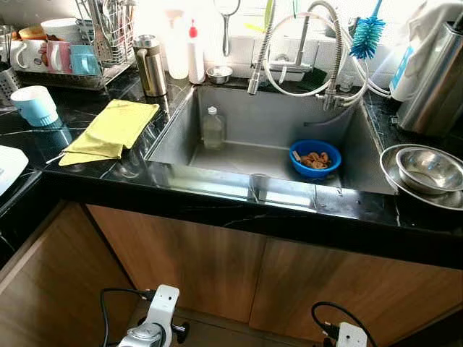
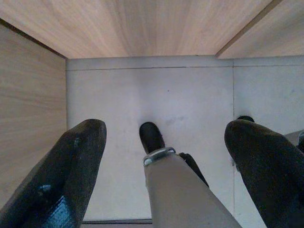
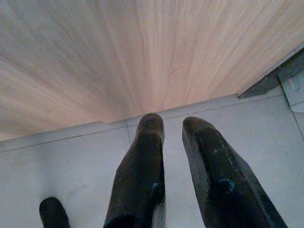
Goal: Kitchen organization
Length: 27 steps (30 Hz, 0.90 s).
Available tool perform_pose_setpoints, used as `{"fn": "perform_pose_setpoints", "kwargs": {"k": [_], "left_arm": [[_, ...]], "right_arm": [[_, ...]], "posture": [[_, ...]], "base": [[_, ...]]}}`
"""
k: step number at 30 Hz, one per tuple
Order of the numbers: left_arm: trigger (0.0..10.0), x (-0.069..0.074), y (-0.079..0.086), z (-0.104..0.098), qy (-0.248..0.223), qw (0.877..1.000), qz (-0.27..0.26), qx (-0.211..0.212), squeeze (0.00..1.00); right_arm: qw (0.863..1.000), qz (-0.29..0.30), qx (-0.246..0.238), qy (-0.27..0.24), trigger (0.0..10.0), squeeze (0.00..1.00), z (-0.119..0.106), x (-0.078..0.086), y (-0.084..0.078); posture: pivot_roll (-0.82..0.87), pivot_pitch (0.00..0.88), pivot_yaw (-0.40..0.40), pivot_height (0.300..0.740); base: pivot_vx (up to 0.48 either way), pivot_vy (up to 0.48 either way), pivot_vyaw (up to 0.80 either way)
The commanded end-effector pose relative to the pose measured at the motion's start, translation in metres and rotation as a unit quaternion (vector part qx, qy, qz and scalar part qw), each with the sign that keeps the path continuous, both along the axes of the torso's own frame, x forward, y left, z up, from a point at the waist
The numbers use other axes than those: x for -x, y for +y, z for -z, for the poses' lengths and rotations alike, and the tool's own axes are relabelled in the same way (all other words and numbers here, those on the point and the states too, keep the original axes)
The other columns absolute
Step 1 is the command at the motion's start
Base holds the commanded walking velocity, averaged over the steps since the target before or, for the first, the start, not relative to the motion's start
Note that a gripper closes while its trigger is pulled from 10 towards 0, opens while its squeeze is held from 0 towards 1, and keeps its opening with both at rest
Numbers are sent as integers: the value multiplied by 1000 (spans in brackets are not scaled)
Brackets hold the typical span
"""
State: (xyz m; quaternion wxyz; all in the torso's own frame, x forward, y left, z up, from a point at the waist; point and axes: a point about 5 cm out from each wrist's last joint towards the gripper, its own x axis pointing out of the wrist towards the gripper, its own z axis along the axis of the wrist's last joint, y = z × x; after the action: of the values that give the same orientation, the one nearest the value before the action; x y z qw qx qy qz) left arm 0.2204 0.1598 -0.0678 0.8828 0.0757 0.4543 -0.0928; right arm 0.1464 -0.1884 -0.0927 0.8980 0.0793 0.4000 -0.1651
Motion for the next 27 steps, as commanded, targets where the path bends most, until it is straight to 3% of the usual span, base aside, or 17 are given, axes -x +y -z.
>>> {"fn": "perform_pose_setpoints", "kwargs": {"k": [1, 12, 27], "left_arm": [[10000, -2, -1, -1, 1, 1000, 11, -4, 0], [10000, -11, -3, -6, -8, 999, 30, -9, 0], [10000, -7, -6, -4, -6, 998, 55, -15, 0]], "right_arm": [[1000, 7, 3, -4, 10000, 0, -1, -2, -3], [1000, 8, -4, 3, 10000, 0, 0, 0, -1], [1000, -1, -9, 7, 10000, 0, 1, 0, 2]], "posture": [[-5, 8, -32, 736], [11, 4, -24, 736], [17, 0, -26, 736]], "base": [[0, 0, 0], [0, 0, 0], [0, 0, 0]]}}
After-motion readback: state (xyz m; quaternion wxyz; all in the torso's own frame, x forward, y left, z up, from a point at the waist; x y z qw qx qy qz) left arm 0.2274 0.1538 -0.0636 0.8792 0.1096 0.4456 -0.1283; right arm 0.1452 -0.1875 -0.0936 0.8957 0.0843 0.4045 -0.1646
